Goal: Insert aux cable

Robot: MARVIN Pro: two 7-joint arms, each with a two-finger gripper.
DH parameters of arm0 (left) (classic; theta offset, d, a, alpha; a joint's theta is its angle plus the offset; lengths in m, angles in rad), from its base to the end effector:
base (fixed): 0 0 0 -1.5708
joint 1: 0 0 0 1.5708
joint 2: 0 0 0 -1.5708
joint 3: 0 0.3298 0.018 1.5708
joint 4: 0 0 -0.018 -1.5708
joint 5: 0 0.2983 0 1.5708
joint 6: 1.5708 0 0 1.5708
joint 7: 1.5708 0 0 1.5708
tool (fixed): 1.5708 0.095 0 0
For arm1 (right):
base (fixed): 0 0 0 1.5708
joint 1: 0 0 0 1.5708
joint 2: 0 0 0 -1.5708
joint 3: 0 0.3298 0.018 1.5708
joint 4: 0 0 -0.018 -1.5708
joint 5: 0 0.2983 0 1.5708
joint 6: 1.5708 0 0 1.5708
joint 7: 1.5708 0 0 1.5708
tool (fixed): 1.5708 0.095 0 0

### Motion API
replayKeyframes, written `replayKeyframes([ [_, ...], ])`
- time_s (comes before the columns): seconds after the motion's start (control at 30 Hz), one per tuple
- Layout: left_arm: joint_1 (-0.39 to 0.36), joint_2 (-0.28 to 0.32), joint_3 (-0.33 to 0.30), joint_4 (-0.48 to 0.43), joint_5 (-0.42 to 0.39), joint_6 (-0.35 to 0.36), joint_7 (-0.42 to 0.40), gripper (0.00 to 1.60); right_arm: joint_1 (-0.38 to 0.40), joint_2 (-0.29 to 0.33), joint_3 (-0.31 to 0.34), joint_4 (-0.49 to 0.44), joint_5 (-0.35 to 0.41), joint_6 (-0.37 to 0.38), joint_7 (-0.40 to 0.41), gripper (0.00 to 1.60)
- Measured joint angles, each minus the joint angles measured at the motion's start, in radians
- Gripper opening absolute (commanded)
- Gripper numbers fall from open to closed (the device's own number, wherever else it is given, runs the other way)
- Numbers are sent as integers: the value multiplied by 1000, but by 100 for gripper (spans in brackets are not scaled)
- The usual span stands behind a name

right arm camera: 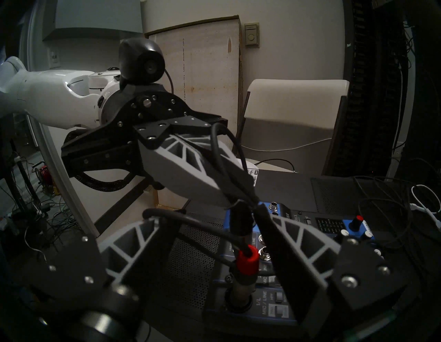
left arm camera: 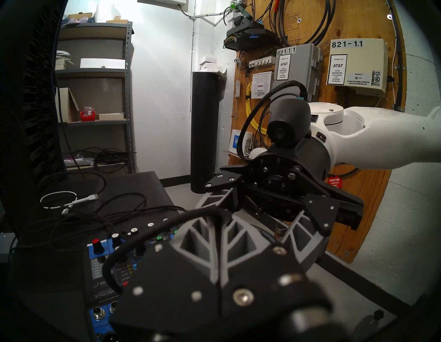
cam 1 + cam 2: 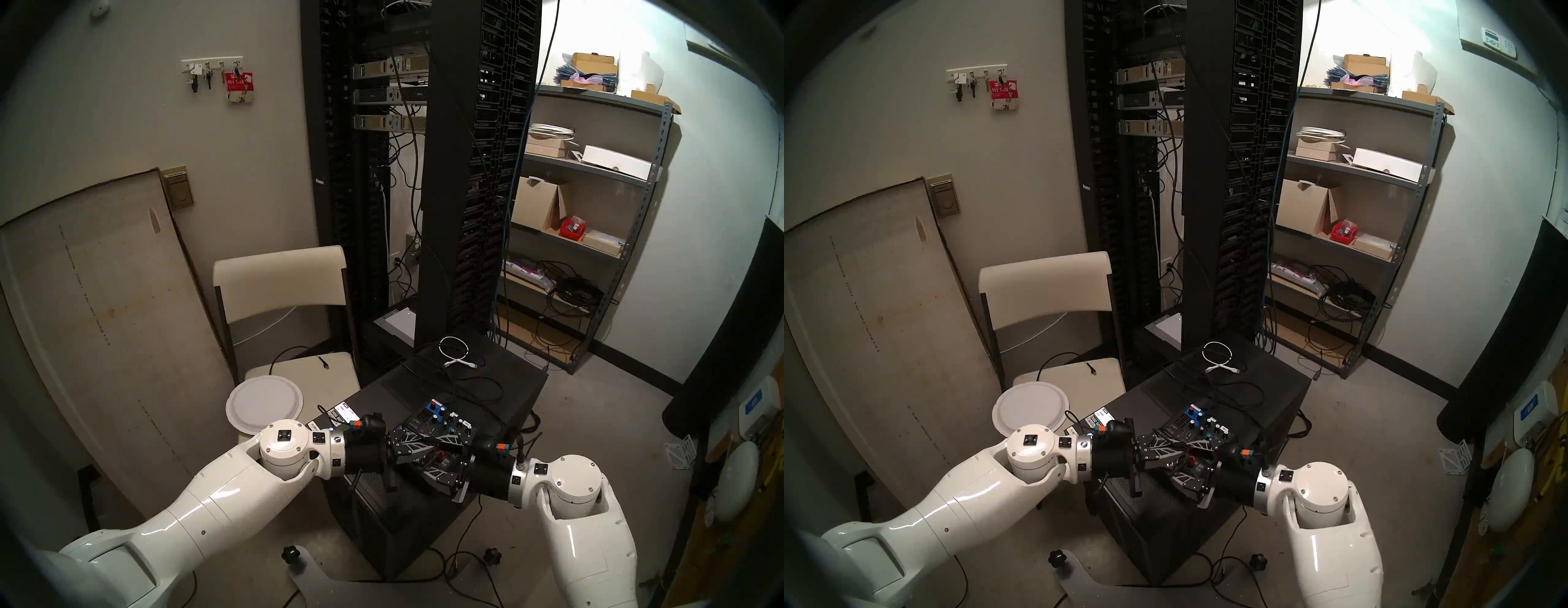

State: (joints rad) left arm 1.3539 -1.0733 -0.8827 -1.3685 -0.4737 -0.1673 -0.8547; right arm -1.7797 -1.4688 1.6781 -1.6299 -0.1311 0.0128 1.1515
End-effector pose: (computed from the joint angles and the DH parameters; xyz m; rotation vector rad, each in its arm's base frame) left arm 0.3472 -0.0688 -0.4030 1.4967 -1.1504 1.2365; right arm 0.2843 0.0125 -0.4106 -1.8390 -1.0459 -1.3370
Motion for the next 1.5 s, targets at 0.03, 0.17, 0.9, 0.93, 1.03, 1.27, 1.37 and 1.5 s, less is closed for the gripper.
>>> replayKeyframes([
  [0.03,1,1,0,0,0,0,1,0,0,0,0,0,0,0,0,125],
  [0.17,1,3,1,1,-1,-1,5,0,0,-1,2,0,-1,0,2,125],
  [0.9,-16,-8,18,39,-22,-18,-18,0,-10,-3,27,-20,-2,9,17,154],
  [0.93,-17,-8,19,40,-22,-18,-18,0,-11,-3,28,-20,-2,9,17,154],
  [1.03,-19,-9,21,42,-23,-19,-18,0,-12,-3,31,-22,-2,11,21,156],
  [1.27,-20,-8,26,43,-27,-22,-11,0,-13,-4,36,-24,-2,13,27,151],
  [1.37,-18,-5,27,40,-30,-24,-7,0,-12,-4,37,-25,-3,14,30,151],
  [1.5,-15,2,28,36,-35,-26,-4,0,-12,-5,38,-26,-3,14,32,150],
])
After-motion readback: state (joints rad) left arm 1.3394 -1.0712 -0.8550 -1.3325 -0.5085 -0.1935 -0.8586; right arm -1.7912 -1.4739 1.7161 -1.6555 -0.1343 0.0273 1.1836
